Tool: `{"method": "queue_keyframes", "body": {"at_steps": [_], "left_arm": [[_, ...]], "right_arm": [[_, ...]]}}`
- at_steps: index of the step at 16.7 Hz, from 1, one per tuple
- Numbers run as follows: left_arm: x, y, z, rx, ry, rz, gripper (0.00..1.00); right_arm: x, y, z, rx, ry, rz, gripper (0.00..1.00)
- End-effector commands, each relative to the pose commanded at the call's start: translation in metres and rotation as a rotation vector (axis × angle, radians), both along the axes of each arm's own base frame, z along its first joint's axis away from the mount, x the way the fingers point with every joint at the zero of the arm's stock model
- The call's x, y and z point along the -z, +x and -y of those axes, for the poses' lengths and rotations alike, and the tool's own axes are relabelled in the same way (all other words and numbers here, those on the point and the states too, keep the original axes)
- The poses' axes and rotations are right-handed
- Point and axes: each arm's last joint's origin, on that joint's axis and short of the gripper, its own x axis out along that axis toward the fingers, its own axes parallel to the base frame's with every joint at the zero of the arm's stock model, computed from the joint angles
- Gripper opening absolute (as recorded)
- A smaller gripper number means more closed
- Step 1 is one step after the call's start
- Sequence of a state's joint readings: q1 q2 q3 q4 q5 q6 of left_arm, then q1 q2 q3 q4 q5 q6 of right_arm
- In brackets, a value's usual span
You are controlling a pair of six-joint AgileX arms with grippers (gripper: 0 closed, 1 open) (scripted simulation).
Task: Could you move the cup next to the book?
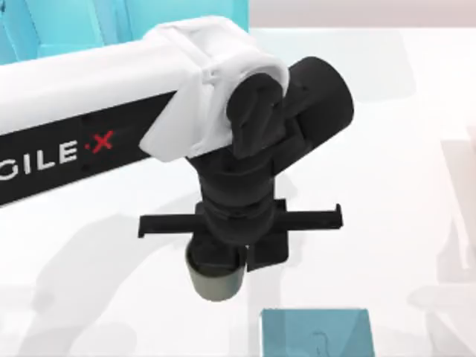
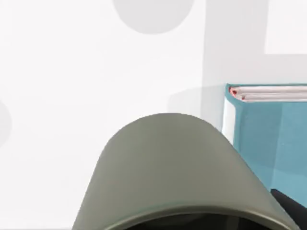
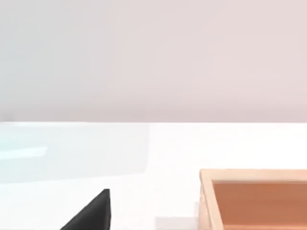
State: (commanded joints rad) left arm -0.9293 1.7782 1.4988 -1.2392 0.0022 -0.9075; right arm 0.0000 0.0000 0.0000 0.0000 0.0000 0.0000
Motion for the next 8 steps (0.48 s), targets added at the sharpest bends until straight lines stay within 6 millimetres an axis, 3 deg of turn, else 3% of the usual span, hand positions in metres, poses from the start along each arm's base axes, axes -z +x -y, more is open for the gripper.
{"method": "queue_keyframes", "body": {"at_steps": [3,8], "left_arm": [[0.01,0.001,-0.002,-0.002,0.001,0.0,0.0],[0.055,0.001,-0.006,0.001,-0.01,0.009,0.0]], "right_arm": [[0.0,0.0,0.0,0.0,0.0,0.0,1.0],[0.0,0.0,0.0,0.0,0.0,0.0,1.0]]}}
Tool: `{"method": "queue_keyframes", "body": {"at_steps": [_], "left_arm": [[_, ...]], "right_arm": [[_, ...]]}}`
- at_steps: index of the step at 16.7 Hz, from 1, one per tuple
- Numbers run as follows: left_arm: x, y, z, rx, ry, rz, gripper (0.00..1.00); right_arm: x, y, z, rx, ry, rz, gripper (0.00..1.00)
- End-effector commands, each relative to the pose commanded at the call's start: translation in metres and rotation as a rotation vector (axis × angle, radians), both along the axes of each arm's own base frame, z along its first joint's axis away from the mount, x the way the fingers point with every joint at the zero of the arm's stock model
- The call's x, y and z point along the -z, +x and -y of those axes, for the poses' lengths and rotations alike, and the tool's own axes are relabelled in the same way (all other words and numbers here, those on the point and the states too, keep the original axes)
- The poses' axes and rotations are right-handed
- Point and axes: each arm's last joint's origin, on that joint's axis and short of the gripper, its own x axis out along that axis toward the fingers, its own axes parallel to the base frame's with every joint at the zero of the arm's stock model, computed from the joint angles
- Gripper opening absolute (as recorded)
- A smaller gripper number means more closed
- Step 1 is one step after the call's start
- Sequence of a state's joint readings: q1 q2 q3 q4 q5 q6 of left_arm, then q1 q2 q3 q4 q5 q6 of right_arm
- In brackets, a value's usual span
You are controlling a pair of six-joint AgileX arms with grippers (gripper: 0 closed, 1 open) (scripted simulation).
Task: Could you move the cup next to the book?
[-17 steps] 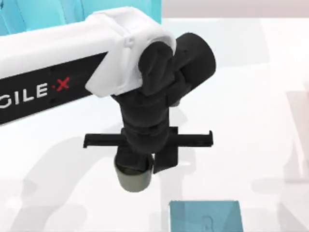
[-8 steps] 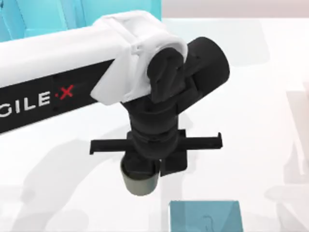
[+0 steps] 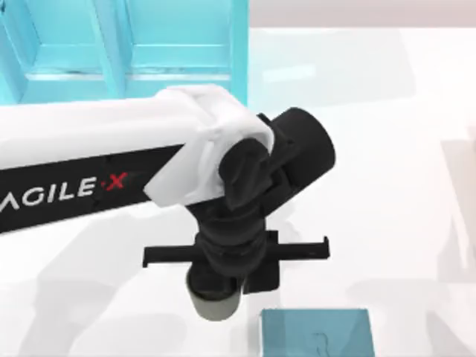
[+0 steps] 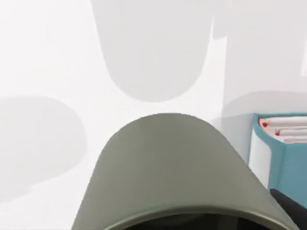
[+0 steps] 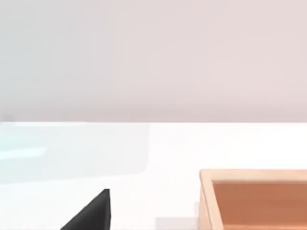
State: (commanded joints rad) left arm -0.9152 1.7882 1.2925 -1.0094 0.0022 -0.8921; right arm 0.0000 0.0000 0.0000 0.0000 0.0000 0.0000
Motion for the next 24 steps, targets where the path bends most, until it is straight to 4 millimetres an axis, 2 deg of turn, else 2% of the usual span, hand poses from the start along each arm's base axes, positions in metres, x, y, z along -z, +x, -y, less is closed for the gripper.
{"method": "queue_keyframes", "body": {"at_steps": [2,5,18,24], "left_arm": [[0.0082,-0.0005,-0.0007,0.001,0.006,-0.004,0.0],[0.0082,-0.0005,-0.0007,0.001,0.006,-0.004,0.0],[0.0082,-0.0005,-0.0007,0.001,0.006,-0.004,0.98],[0.0082,-0.0005,-0.0007,0.001,0.006,-0.004,1.0]], "right_arm": [[0.0,0.0,0.0,0.0,0.0,0.0,1.0],[0.0,0.0,0.0,0.0,0.0,0.0,1.0],[0.0,0.0,0.0,0.0,0.0,0.0,1.0],[0.0,0.0,0.0,0.0,0.0,0.0,1.0]]}}
